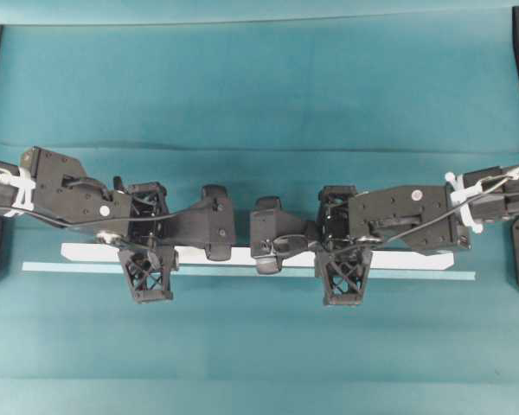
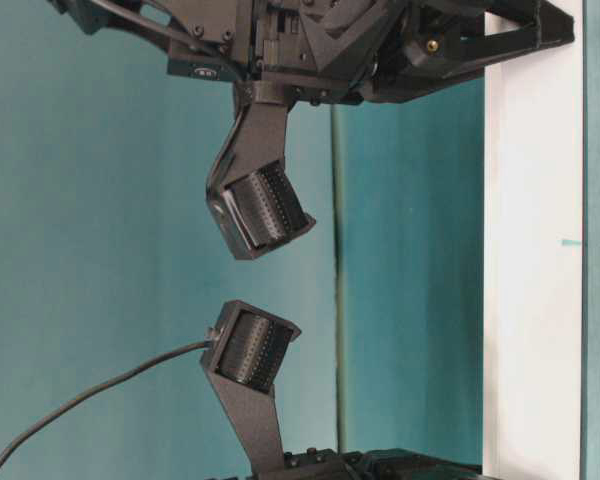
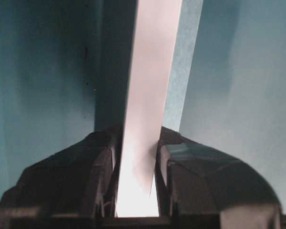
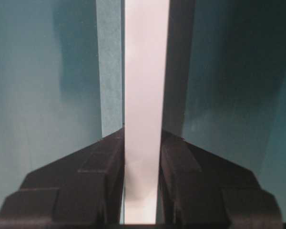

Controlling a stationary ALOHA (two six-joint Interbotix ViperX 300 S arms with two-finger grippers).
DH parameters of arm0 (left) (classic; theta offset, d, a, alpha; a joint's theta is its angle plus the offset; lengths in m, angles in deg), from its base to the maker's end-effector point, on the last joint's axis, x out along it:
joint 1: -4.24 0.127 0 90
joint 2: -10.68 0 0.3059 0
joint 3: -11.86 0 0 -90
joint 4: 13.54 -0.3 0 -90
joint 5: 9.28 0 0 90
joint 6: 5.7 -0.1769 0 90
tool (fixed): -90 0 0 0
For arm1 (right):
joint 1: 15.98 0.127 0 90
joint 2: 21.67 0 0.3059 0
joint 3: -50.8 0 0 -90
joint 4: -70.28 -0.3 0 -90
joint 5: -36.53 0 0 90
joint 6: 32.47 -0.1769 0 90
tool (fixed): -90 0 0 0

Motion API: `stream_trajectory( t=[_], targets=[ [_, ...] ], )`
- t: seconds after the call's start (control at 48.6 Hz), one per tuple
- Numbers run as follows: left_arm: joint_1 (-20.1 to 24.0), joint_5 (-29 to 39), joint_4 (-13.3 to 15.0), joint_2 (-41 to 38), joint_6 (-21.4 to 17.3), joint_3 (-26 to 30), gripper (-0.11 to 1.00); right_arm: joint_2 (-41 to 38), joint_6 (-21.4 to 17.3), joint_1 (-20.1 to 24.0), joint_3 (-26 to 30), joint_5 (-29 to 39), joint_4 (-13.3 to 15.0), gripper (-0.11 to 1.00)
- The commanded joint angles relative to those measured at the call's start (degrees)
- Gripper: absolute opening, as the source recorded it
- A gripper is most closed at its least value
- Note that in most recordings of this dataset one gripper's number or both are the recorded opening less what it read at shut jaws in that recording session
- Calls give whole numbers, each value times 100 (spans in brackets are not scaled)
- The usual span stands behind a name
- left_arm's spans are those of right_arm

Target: Lift a wooden board with both hands.

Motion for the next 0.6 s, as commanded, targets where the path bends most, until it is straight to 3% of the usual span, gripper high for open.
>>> stream_trajectory(
  t=[0.0,0.432,0.494,0.576],
  targets=[
    [-53,-185,26,62,105,62,17,-35,44,44,26,-149,-18,21],
    [-70,-220,26,167,88,-53,17,-26,26,35,26,-167,-79,23],
    [-70,-220,26,176,114,-53,17,-35,-18,26,18,-158,-70,33],
    [-70,-220,26,185,149,-70,18,-26,-141,35,9,-167,-79,58]
  ],
)
